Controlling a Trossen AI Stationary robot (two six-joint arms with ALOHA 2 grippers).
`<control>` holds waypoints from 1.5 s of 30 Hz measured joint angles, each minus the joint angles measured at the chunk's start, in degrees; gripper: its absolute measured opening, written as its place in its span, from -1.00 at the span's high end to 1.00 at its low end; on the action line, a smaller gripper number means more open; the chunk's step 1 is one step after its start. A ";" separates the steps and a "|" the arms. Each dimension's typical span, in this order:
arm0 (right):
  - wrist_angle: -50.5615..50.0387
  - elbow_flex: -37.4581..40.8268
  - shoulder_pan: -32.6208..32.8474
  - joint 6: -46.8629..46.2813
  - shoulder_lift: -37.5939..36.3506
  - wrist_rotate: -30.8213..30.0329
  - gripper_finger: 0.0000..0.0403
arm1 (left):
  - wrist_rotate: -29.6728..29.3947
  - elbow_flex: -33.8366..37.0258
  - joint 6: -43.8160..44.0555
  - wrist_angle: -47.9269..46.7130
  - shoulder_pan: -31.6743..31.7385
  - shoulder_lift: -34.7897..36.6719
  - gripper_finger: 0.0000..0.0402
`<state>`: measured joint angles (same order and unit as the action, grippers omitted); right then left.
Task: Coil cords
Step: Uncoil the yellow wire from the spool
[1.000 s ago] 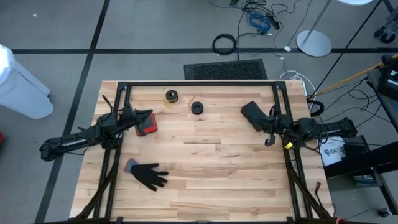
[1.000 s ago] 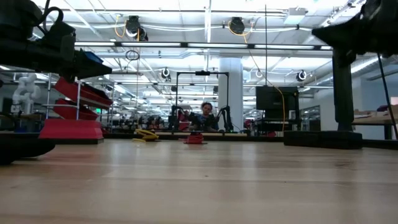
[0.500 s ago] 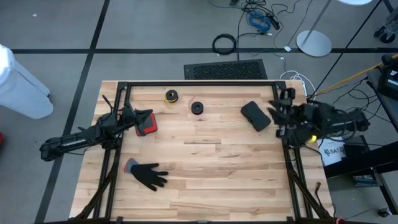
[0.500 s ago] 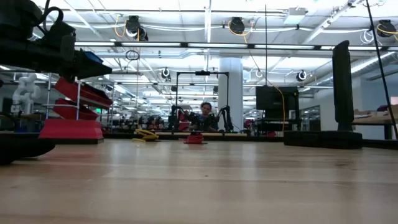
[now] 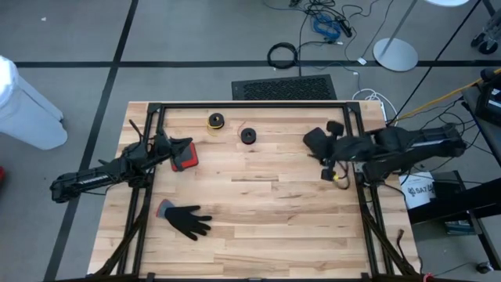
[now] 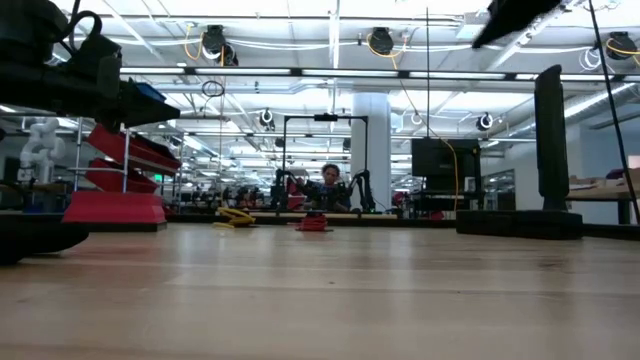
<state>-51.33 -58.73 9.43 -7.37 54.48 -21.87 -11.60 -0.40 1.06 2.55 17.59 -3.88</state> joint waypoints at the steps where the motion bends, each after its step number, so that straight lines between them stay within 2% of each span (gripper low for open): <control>1: -0.28 1.19 0.00 -1.46 0.38 1.33 0.50 | 0.00 0.00 0.00 0.00 0.00 0.00 0.97; 5: 5.11 7.33 0.00 -6.18 1.50 4.19 0.53 | 0.02 0.00 0.00 -0.02 -0.01 0.00 0.97; 8: 15.03 13.24 0.00 -8.25 2.39 4.23 0.53 | 0.01 0.00 0.00 -0.02 0.01 0.00 0.97; 11: 29.72 19.60 -0.29 -8.16 4.13 4.01 0.54 | 0.01 0.00 0.00 -0.01 -0.01 0.00 0.97; 16: 57.67 26.48 -2.55 1.60 8.62 3.76 0.54 | 0.02 0.00 0.00 0.00 0.00 0.00 0.97; 25: 104.59 27.44 -5.93 21.91 13.90 3.76 0.54 | 0.00 0.00 0.00 0.00 -0.01 0.00 0.97; 29: 122.97 27.44 -6.13 24.89 13.42 3.89 0.54 | 0.01 0.00 0.00 -0.01 0.00 0.00 0.97; 32: 133.52 27.39 -6.12 23.35 13.25 4.06 0.54 | 0.00 0.00 0.00 0.00 -0.01 0.00 0.97; 34: 133.50 26.34 -6.12 23.74 12.33 4.44 0.54 | 0.00 0.00 0.00 0.00 -0.01 0.00 0.97; 37: 122.37 21.84 -6.12 28.55 10.39 3.80 0.54 | 0.01 0.00 0.00 0.00 -0.01 0.00 0.97; 39: 108.95 16.87 -6.12 30.90 9.51 3.09 0.54 | 0.00 0.00 0.00 -0.01 0.00 0.00 0.97; 45: 62.53 -3.91 -6.14 30.87 12.12 -4.95 0.54 | 0.02 0.00 0.00 0.00 -0.01 0.00 0.97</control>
<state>11.20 -62.64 3.29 23.50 66.60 -26.82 -11.57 -0.40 1.06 2.55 17.58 -3.88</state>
